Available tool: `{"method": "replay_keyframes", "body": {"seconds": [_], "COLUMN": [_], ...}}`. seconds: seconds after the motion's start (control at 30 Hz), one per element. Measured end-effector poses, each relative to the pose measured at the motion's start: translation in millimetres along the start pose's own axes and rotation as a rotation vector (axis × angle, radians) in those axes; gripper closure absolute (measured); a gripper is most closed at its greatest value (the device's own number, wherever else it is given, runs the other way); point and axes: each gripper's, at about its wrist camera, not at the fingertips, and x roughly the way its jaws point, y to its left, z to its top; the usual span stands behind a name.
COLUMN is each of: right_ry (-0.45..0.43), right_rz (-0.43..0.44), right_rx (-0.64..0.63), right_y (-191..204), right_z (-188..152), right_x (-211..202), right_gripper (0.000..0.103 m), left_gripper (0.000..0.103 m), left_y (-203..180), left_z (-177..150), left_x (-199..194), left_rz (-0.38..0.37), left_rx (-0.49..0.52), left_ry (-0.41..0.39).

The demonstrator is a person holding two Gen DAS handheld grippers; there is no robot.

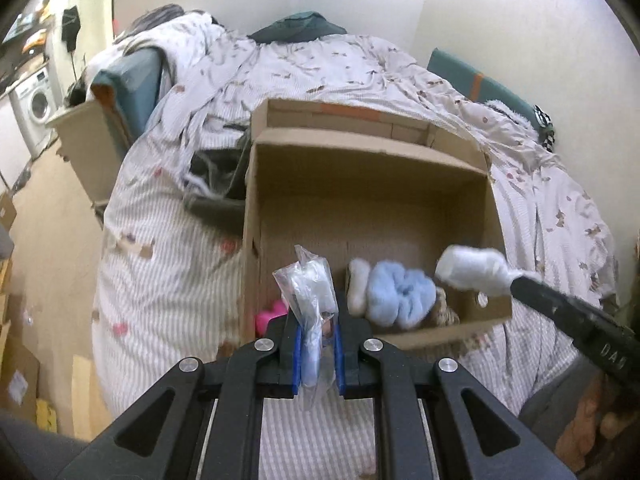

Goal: Organize soft objects
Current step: 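Carry the plastic bag with the left gripper while the right gripper carries the white sock into the box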

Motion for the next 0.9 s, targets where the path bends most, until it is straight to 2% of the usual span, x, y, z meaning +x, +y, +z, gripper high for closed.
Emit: {"method": "replay_keyframes", "body": {"seconds": [0.2, 0.33, 0.7, 0.9], "right_ry": [0.047, 0.087, 0.096, 0.099], "right_rz": [-0.079, -0.096, -0.116, -0.114], "right_rx": [0.020, 0.030, 0.013, -0.003], "right_y": [-19, -21, -22, -18], "right_z": [-8, -14, -18, -20], "right_x": [28, 43, 51, 52], "right_gripper": [0.094, 0.094, 0.094, 0.094], "left_gripper": [0.092, 0.092, 0.092, 0.092], "left_y": [-20, -28, -14, -16], "left_z": [7, -4, -5, -9], "left_x": [27, 49, 65, 65], "left_rz": [-0.004, 0.035, 0.022, 0.046], "left_rx": [0.055, 0.095, 0.037, 0.046], "left_ry": [0.006, 0.011, 0.055, 0.038]}}
